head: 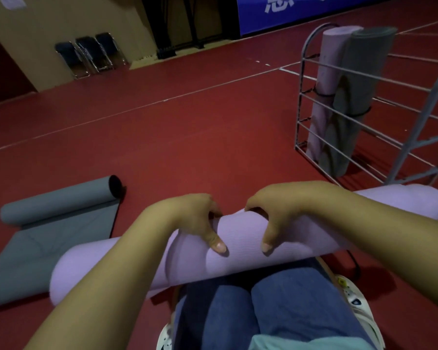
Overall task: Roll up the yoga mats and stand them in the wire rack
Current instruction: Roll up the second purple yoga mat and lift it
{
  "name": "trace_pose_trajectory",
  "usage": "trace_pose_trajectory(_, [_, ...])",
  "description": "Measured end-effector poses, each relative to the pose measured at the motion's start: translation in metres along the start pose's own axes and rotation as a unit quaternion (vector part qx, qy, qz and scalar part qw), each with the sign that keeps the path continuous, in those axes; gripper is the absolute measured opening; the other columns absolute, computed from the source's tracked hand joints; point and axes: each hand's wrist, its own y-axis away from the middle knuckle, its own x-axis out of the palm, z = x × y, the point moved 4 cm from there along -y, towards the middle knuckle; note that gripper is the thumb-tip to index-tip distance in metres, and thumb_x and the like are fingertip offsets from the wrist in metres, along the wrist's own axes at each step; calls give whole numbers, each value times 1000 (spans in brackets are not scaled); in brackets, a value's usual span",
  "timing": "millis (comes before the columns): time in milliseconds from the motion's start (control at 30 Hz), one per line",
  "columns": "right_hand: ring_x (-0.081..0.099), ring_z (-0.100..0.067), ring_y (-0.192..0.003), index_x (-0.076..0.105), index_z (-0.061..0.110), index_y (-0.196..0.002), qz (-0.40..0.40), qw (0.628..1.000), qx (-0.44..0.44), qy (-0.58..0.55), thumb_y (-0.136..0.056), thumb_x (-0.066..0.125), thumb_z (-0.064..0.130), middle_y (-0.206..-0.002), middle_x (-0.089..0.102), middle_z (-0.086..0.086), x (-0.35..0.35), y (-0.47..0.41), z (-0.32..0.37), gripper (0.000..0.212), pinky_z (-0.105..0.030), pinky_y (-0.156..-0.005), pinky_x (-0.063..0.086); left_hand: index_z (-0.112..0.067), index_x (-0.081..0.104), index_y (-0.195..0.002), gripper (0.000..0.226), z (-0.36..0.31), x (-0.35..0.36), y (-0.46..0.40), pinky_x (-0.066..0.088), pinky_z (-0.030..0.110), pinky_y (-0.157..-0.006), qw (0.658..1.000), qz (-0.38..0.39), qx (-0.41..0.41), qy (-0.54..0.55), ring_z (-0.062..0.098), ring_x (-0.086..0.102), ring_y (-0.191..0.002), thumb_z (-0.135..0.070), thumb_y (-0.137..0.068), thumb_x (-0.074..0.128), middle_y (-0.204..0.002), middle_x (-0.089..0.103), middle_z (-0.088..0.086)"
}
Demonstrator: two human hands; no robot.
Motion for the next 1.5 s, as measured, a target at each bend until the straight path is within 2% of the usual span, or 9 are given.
trace_pose_trajectory(100, [52,-17,-110,51,31,-130,-129,991,-30,25,-65,79,48,-122,53,8,-8,15,18,73,-37,-91,47,-28,65,-109,62,4,-2,-2,51,38,-88,1000,13,-1,7,17,58,-95,-62,-59,79,-101,61,-7])
trace_pose_trajectory(233, [52,-17,-114,51,31,-133,-178,984,-33,-4,-71,76,45,-125,53,7,9,18,34,68,-31,-89,45,-36,64,-90,47,4,-3,-4,55,40,-83,999,33,-10,18,17,64,-86,-63,-56,80,-89,68,-11])
trace_pose_trajectory(400, [57,-14,-105,59,30,-124,-166,986,-6,-29,-67,80,42,-116,61,9,5,4,24,61,-30,-85,48,-25,62,-108,54,-1,-3,2,53,39,-84,999,-3,-48,-12,21,60,-92,-57,-67,76,-100,65,-4])
trace_pose_trajectory(567, [61,-9,-105,63,26,-122,-125,986,-9,-106,-66,84,36,-118,66,10,-7,-14,8,60,-28,-92,49,-22,65,-103,36,-8,4,25,49,38,-76,971,-199,-16,-130,23,56,-90,-47,-77,67,-97,56,-1])
trace_pose_trajectory(833, [60,-9,-108,63,25,-124,-92,986,-23,-139,-72,81,31,-120,65,8,-14,-22,1,54,-24,-91,46,-24,64,-114,38,-4,19,29,45,33,-78,961,-248,-38,-118,22,57,-100,-41,-80,66,-110,60,-1])
trace_pose_trajectory(967, [60,-11,-105,66,22,-121,-154,979,-9,-135,-76,77,32,-118,66,6,-8,-16,1,47,-27,-90,48,-25,67,-115,38,-1,10,26,46,31,-80,967,-240,-35,-82,22,57,-100,-36,-79,69,-110,64,-2])
trace_pose_trajectory(1067, [58,-16,-105,66,26,-118,-215,975,13,-59,-78,73,36,-117,63,6,0,-5,2,42,-35,-89,50,-25,70,-111,35,6,2,24,48,32,-79,970,-236,-29,-54,21,59,-95,-34,-77,71,-107,68,-2])
trace_pose_trajectory(1233, [48,-20,-122,53,27,-132,-224,974,15,-20,-73,74,43,-133,51,3,23,-6,-4,64,-40,-99,43,-20,68,-115,41,18,-6,14,48,31,-87,981,-188,-32,15,19,60,-100,-34,-77,76,-113,68,-1])
trace_pose_trajectory(1500, [54,-14,-112,59,27,-127,-202,976,17,-82,-68,82,38,-125,59,7,-1,-22,-15,64,-23,-86,38,-19,65,-122,40,30,-5,8,42,26,-90,981,-192,-25,15,20,58,-110,-35,-86,66,-122,65,1])
